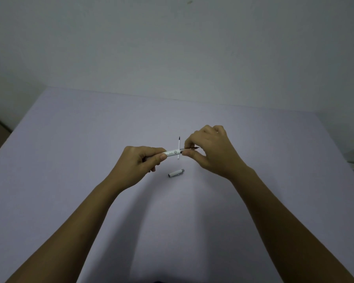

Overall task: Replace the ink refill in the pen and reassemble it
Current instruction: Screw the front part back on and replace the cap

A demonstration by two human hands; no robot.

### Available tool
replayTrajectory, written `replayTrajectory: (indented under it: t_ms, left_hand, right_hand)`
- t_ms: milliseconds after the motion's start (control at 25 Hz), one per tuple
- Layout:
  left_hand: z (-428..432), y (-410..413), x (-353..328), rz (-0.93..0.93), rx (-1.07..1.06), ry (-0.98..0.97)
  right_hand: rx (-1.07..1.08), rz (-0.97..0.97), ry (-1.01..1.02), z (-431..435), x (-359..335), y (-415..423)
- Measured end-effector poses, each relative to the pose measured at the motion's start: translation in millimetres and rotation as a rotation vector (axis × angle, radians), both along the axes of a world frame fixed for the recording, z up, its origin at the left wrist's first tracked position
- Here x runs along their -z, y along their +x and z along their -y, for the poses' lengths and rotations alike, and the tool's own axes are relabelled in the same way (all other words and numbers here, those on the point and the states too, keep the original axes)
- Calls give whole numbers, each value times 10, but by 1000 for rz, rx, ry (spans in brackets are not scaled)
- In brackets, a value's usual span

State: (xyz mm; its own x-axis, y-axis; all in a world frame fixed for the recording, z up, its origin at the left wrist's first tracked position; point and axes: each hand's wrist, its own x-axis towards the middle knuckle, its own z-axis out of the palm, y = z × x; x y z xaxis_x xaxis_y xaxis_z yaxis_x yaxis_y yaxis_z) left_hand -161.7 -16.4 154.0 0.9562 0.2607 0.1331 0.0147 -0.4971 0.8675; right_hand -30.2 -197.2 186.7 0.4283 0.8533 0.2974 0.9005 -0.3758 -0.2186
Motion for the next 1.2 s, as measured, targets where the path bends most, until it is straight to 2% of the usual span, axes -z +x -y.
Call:
replayTrajectory:
  t_ms: [120, 240, 480, 720, 840, 920, 1080, 1200]
  left_hand:
    - [24, 7, 6, 1, -1, -3]
    - [20, 15, -6, 18, -16, 4]
    - [26, 20, -2, -5, -10, -1]
    - [38, 25, 18, -4, -27, 17]
    - [19, 27, 20, 22, -25, 46]
    - [9, 29, 22, 48, -23, 81]
    - [-8, 29, 62, 51, -20, 110]
    - [-72, 21, 110, 12, -42, 98]
  right_hand:
    - [8, 61, -47, -26, -16, -4]
    - [-5, -27, -34, 15, -43, 19]
    - [32, 152, -20, -7, -16, -16]
    - [10, 28, -80, -8, -2, 33]
    - [8, 139, -56, -33, 20, 34]
    - [23, 144, -86, -79, 19, 33]
    - [-4, -29, -204, -172, 38, 108]
    - [85, -376, 5, -177, 136, 271]
